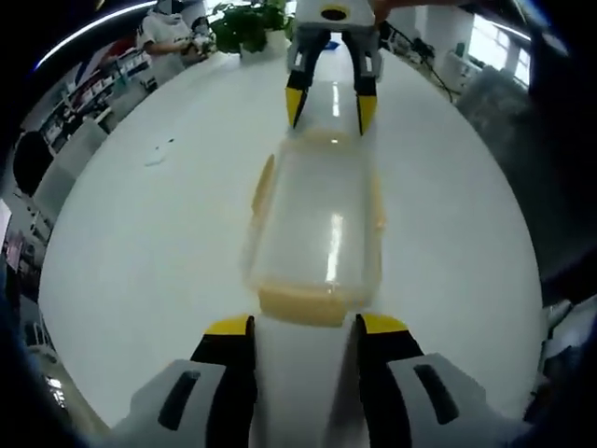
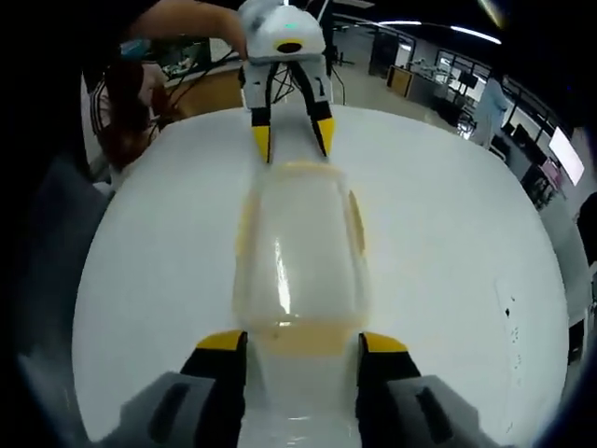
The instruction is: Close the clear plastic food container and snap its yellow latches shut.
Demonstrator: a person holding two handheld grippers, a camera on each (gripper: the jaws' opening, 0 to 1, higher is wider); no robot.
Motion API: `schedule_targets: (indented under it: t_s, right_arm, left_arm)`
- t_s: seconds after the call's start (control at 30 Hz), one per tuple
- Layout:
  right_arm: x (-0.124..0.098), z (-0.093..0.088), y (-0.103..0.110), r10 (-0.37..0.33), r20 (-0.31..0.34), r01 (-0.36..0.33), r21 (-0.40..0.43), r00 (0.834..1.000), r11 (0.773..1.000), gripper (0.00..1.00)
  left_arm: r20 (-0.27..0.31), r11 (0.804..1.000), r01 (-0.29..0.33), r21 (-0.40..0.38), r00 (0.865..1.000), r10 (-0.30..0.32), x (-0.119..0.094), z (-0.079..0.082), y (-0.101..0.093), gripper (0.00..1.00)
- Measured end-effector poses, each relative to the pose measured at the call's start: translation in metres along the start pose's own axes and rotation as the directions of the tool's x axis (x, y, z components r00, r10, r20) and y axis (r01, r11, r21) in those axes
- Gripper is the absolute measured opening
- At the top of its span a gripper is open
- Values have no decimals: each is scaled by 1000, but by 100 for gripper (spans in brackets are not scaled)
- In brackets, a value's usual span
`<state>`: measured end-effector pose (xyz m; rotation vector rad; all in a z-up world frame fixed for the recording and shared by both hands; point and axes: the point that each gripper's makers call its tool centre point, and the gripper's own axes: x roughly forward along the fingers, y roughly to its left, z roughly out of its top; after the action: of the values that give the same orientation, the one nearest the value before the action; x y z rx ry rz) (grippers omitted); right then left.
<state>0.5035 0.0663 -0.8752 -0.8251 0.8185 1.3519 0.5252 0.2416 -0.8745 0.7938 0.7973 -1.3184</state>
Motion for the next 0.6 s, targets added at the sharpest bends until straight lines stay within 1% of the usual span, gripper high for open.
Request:
schedule_targets:
  t_s: [0.07, 0.2, 0.23, 0.27, 0.3, 0.33, 0.37, 0.4, 0.43, 0.5, 0.53, 0.6]
  right_arm:
    - [4, -1, 1, 10, -15, -11, -11, 1000, 1000, 44]
    - [8, -1, 0, 22, -39, -23, -27, 999, 999, 39]
    - [10, -1, -2, 25, -42, -26, -30, 999, 999, 39]
    - [12, -2, -2, 33, -45, -34, -22, 998, 999, 38]
    - [14, -3, 0, 42, -51, -43, -18, 998, 999, 38]
    - [13, 0, -2, 40, -37, -41, -16, 998, 999, 38]
    - [14, 1, -3, 41, -42, -42, -12, 998, 999, 38]
    - [14, 1, -2, 45, -46, -46, -21, 998, 999, 38]
    - [14, 1, -2, 45, -47, -46, -21, 998, 999, 38]
    - [14, 0, -3, 48, -50, -49, -23, 998, 999, 38]
    - [13, -1, -4, 52, -49, -54, -27, 997, 998, 38]
    - [14, 0, -7, 57, -49, -58, -30, 997, 998, 38]
  left_arm:
    - [-12, 1000, 15, 5, 1000, -15, 3, -2, -2, 42]
    - [-21, 998, 33, 44, 999, -32, 8, -1, -4, 39]
    - [-24, 998, 35, 51, 999, -34, 9, 0, -4, 39]
    - [-12, 997, 49, 56, 999, -49, 10, 2, -5, 39]
    - [-13, 997, 56, 61, 998, -56, 11, 3, -5, 39]
    - [-22, 993, 89, 72, 996, -87, 12, 3, -8, 38]
    - [-28, 994, 84, 63, 996, -82, 13, 2, -7, 38]
    - [-27, 993, 88, 74, 996, -86, 13, 2, -7, 38]
    - [-30, 989, 102, 103, 995, -100, 13, 2, -8, 39]
    - [-34, 990, 95, 105, 995, -92, 13, 1, -7, 38]
    - [-35, 988, 99, 122, 995, -95, 13, 1, -7, 38]
    - [-31, 989, 97, 115, 995, -94, 13, 1, -6, 38]
